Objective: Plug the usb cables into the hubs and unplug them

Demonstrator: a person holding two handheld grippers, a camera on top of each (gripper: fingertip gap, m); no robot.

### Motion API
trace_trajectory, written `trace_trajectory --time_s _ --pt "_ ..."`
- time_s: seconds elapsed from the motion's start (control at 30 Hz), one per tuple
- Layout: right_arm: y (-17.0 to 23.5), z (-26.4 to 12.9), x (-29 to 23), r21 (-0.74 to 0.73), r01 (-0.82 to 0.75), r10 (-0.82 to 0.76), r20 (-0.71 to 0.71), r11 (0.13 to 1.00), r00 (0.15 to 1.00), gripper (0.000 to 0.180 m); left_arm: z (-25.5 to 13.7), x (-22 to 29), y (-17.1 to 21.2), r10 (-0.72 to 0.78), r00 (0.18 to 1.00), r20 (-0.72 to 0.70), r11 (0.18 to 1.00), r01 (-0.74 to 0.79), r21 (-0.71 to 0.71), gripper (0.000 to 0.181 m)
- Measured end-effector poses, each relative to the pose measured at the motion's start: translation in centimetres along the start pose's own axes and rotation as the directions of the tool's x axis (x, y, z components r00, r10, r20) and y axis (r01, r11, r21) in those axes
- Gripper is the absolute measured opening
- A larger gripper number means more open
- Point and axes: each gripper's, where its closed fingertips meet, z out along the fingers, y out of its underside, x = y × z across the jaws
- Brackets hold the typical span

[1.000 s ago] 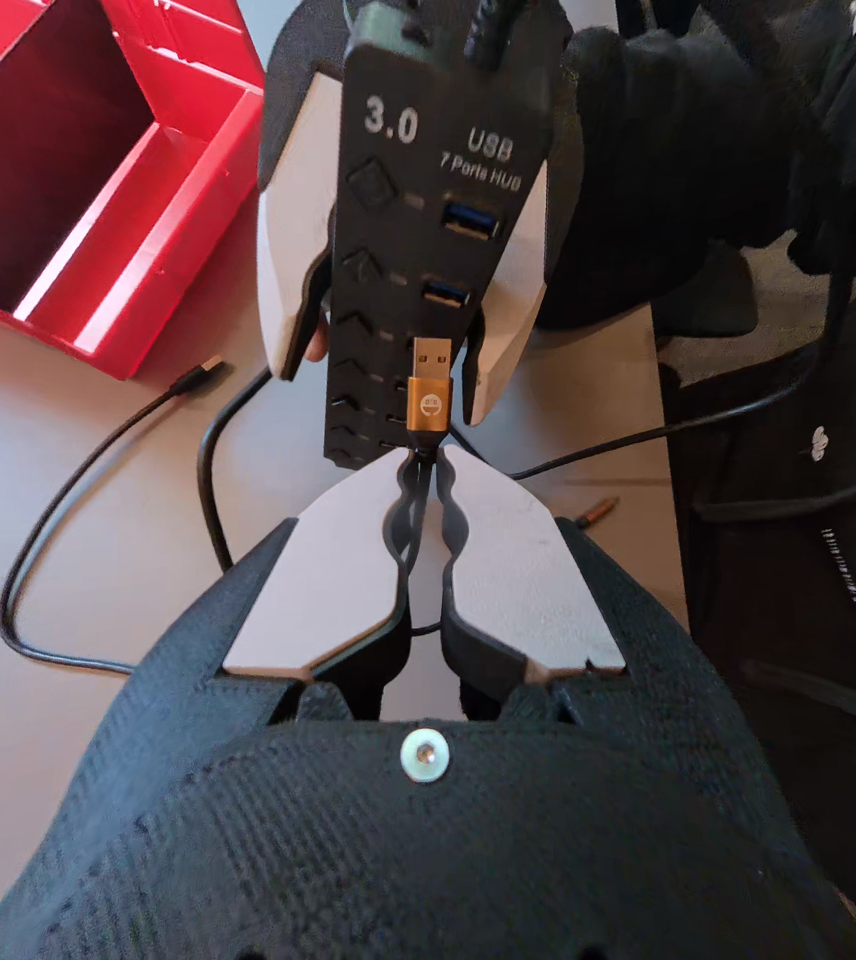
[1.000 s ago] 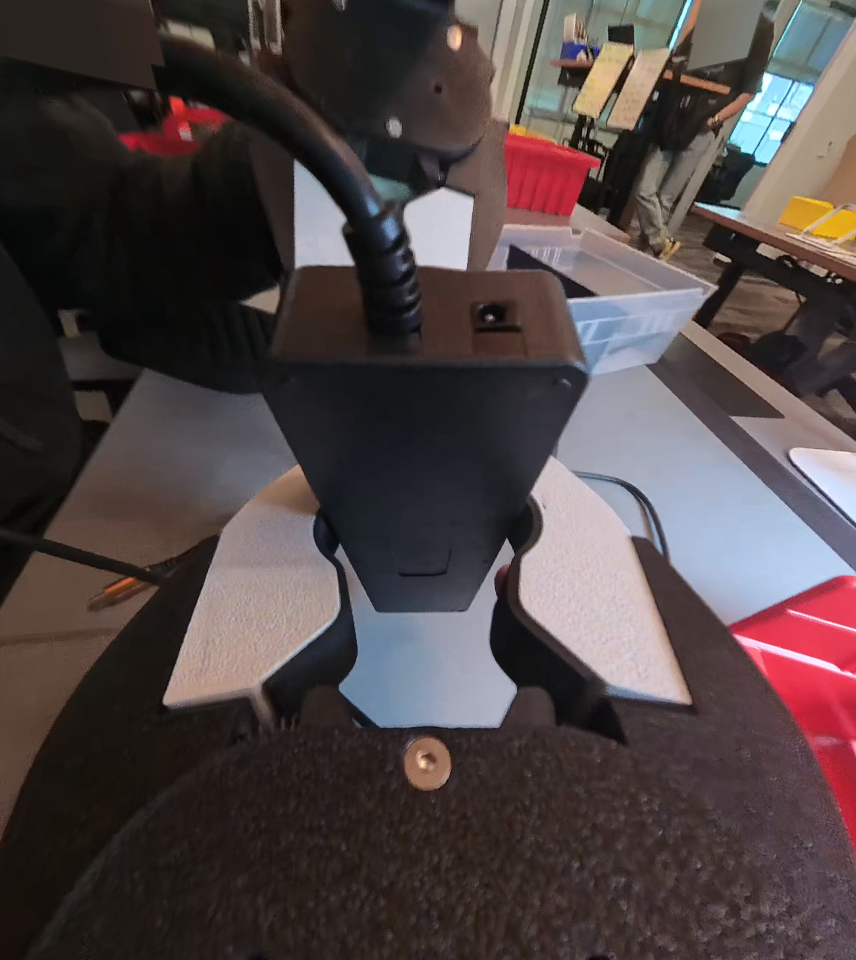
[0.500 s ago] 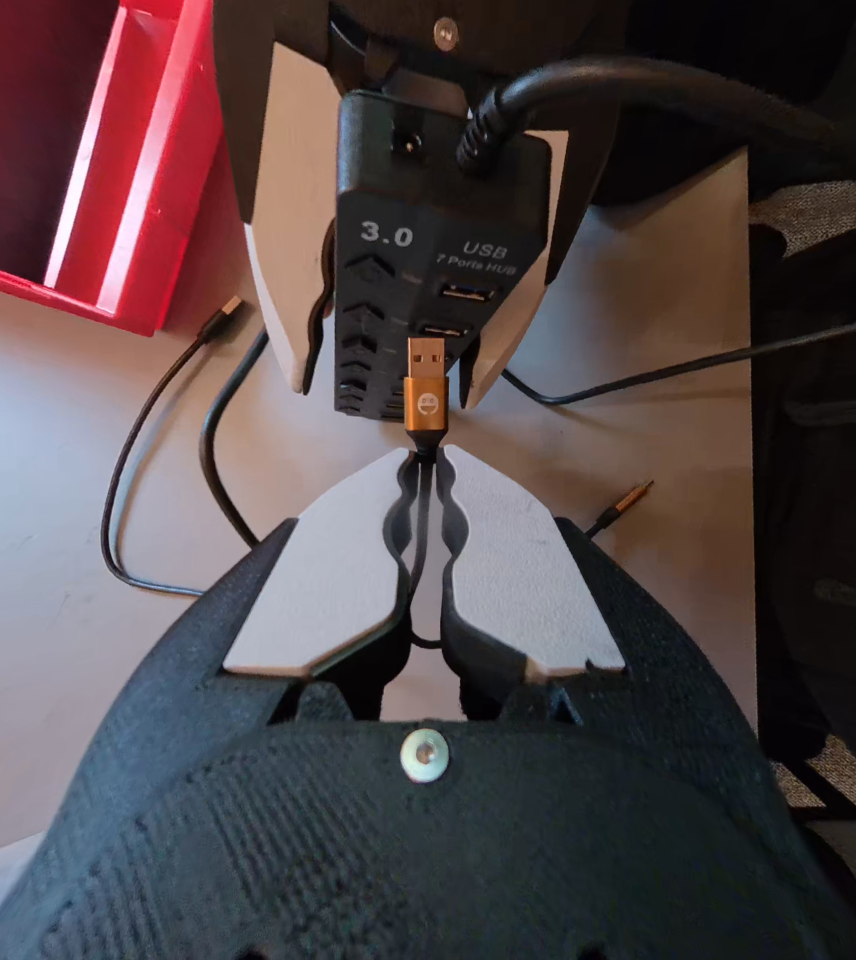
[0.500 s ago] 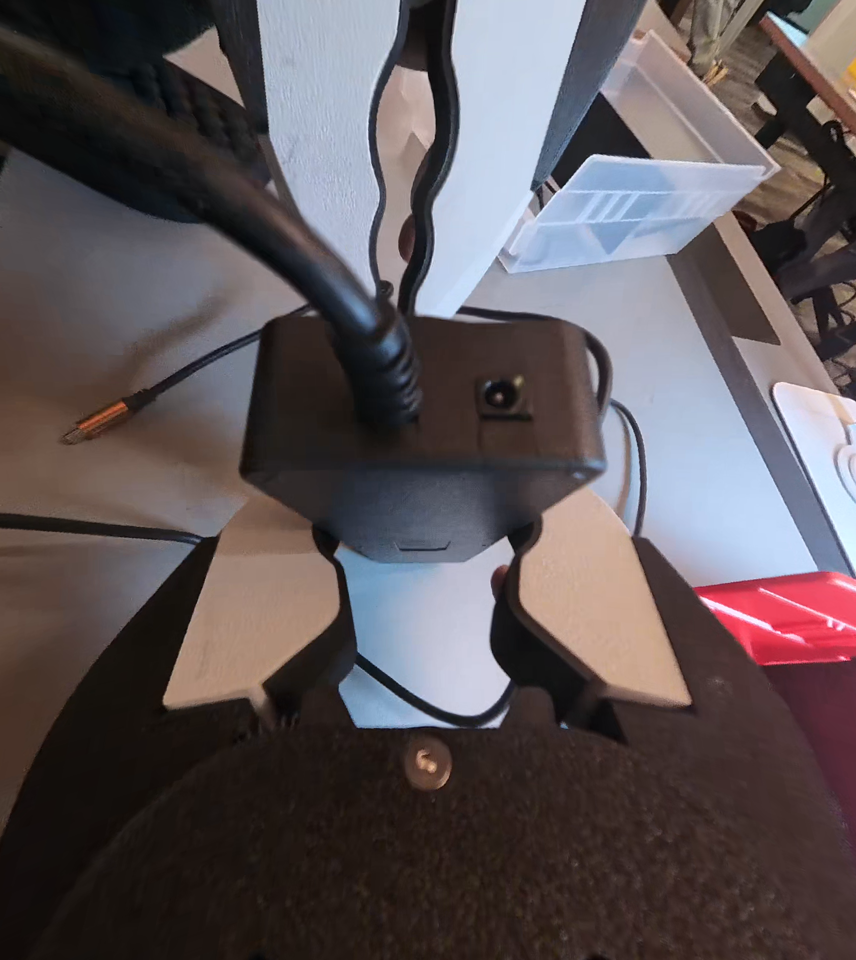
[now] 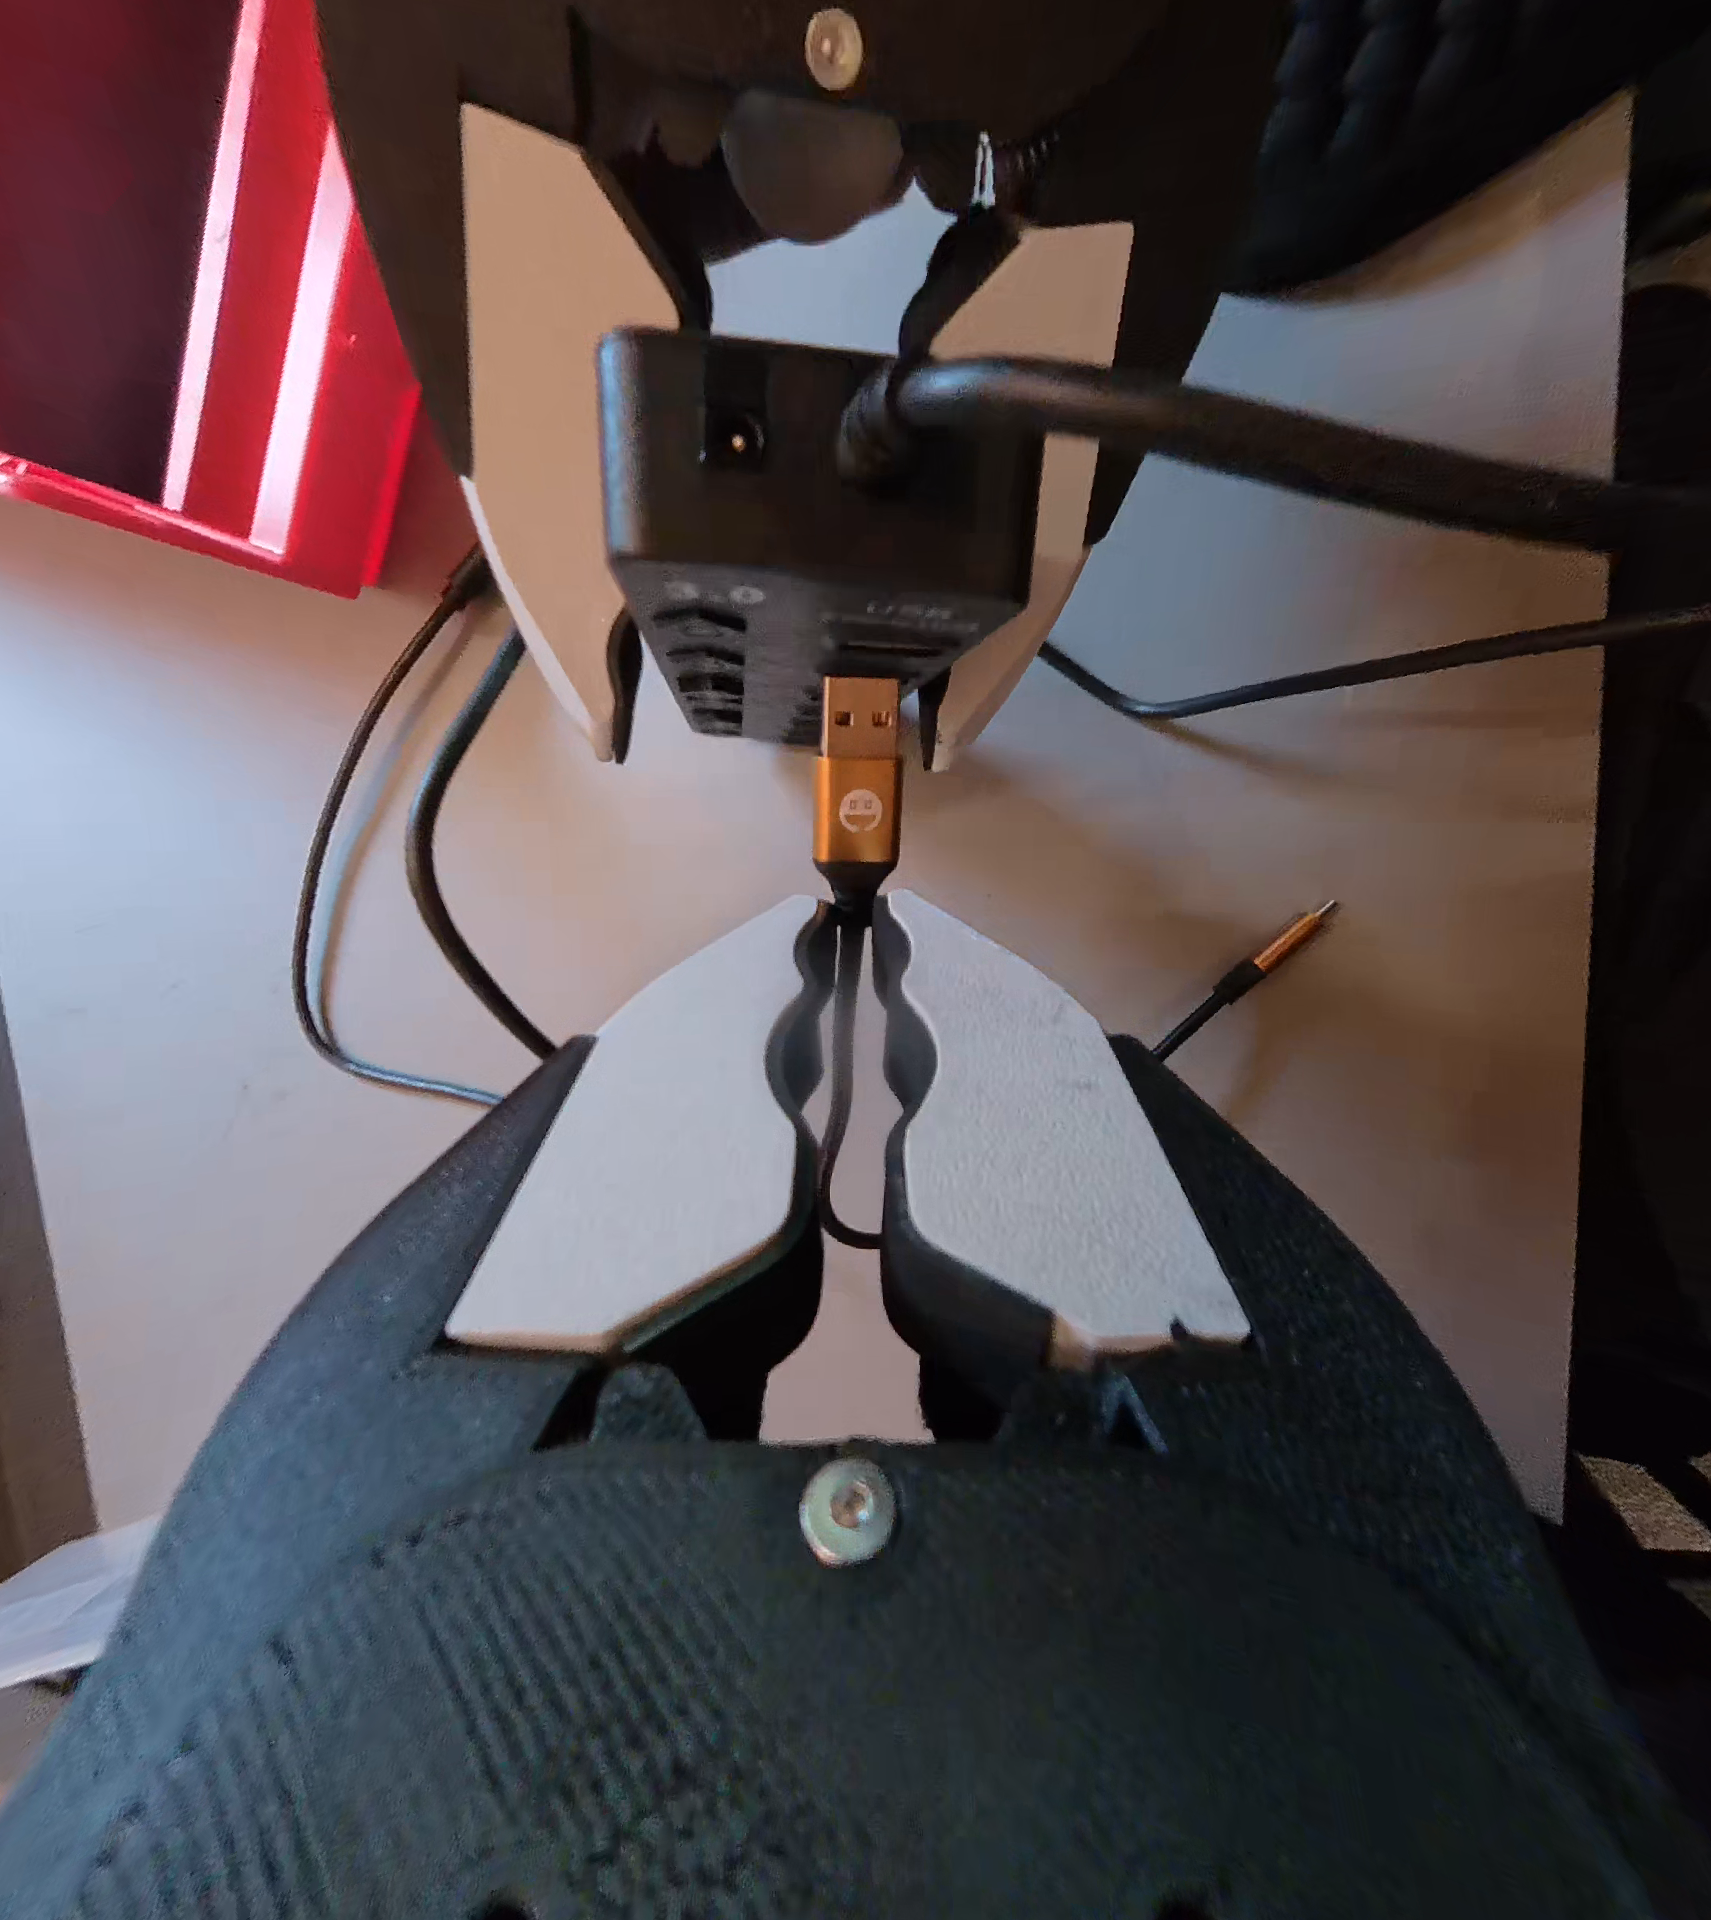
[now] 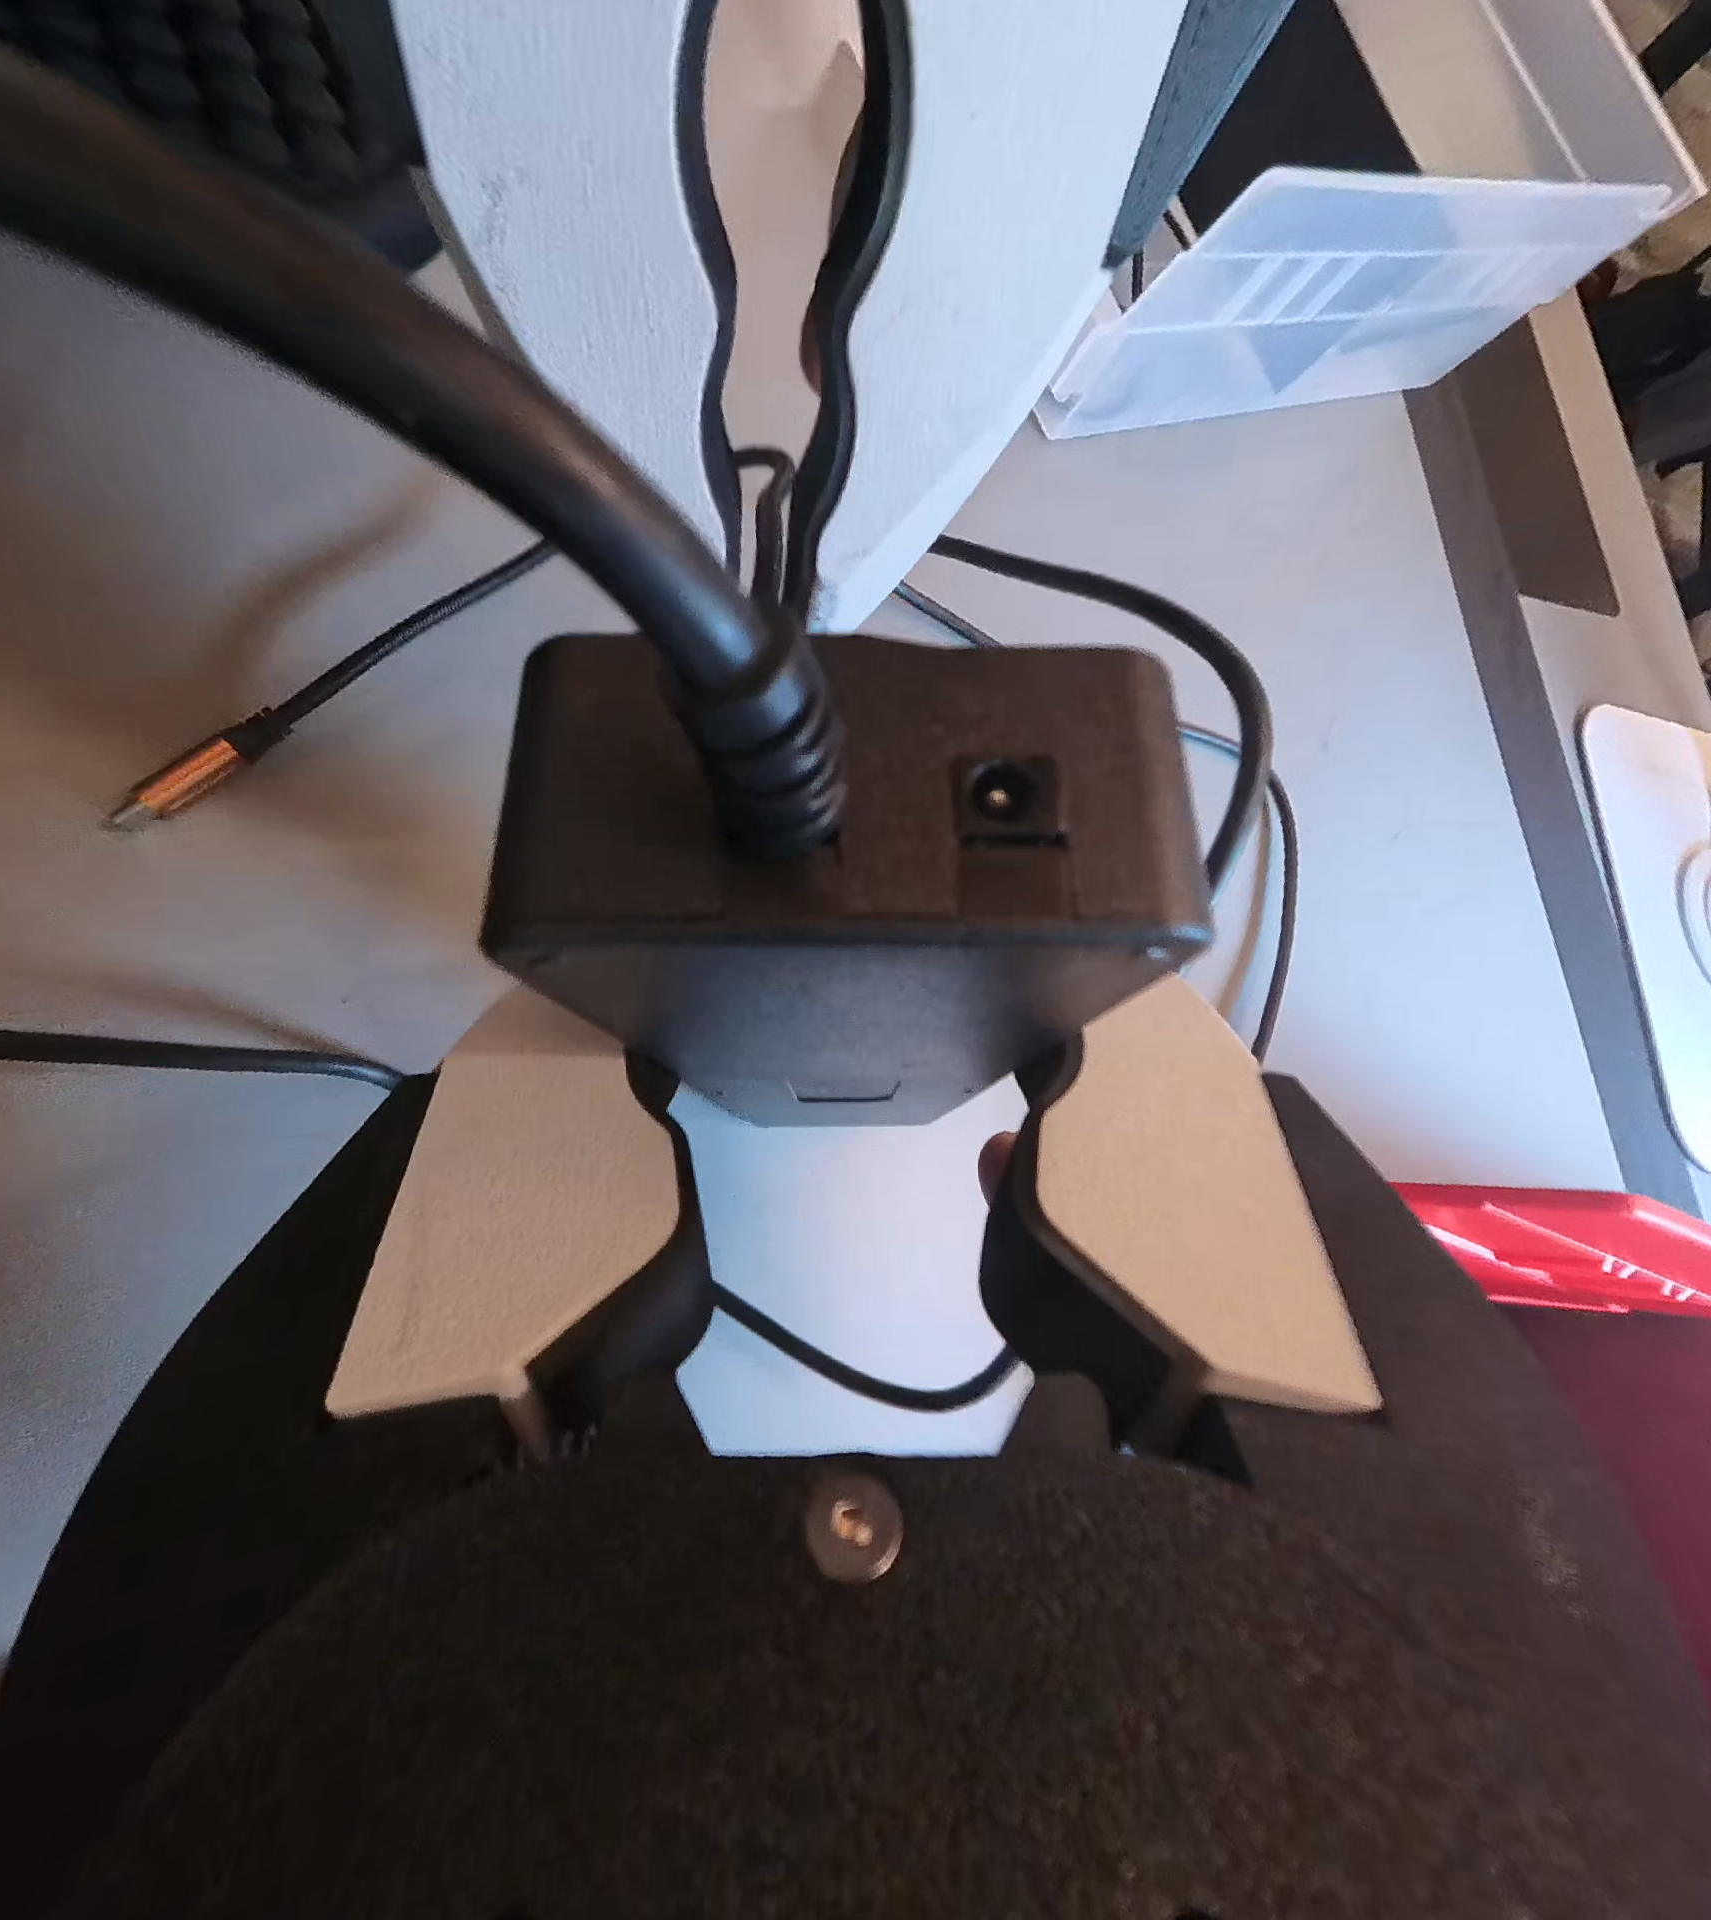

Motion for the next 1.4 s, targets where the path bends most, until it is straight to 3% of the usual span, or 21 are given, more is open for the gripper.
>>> trace_trajectory --time_s 0.2,0.37,0.6,0.9,0.97,1.07,1.13,1.23,1.33,1.4 --pt "-0.7 0.4 0.5 -0.046 0.017 -0.018 -0.013 0.999 1.000 0.064 -0.4 -0.2 0.6 0.008 0.999 0.034 1.000 -0.007 -0.028 0.006" --pt "-1.2 0.4 0.6 -0.070 0.048 -0.049 -0.014 0.996 0.999 0.065 -1.5 -0.2 0.1 -0.016 1.000 -0.013 0.998 0.017 0.065 0.006" --pt "-1.3 -0.2 1.4 -0.079 0.024 -0.028 -0.047 0.997 0.998 0.065 -2.9 -0.1 -1.6 -0.063 0.979 -0.194 0.953 0.117 0.281 0.006" --pt "-1.4 -0.2 1.3 0.043 -0.051 0.052 -0.015 0.998 0.999 0.065 -2.5 -0.8 -2.6 -0.067 0.980 -0.189 0.921 0.134 0.366 0.006" --pt "-2.2 -0.6 1.6 0.118 -0.081 0.084 -0.014 0.990 0.996 0.065 -3.5 -1.1 -3.1 -0.057 0.979 -0.196 0.890 0.139 0.435 0.007" --pt "-3.2 -1.5 2.1 0.209 -0.103 0.111 -0.025 0.972 0.994 0.064 -8.5 -3.5 -3.4 -0.111 0.978 -0.178 0.768 0.198 0.609 0.019" --pt "-3.0 -2.3 2.0 0.246 -0.125 0.130 -0.005 0.961 0.991 0.064 -12.1 -6.9 -1.2 -0.232 0.971 -0.053 0.716 0.207 0.667 0.020" --pt "-2.7 -3.8 1.5 0.327 -0.175 0.165 0.056 0.929 0.985 0.064 -14.6 -11.3 5.4 -0.404 0.903 0.145 0.754 0.239 0.612 0.021" --pt "-2.3 -5.1 1.0 0.394 -0.216 0.189 0.108 0.893 0.976 0.064 -12.7 -14.7 13.8 -0.529 0.807 0.261 0.821 0.409 0.399 0.020" --pt "-2.2 -5.6 0.8 0.431 -0.243 0.204 0.135 0.869 0.970 0.064 -10.1 -15.6 18.4 -0.552 0.788 0.273 0.832 0.497 0.246 0.019"
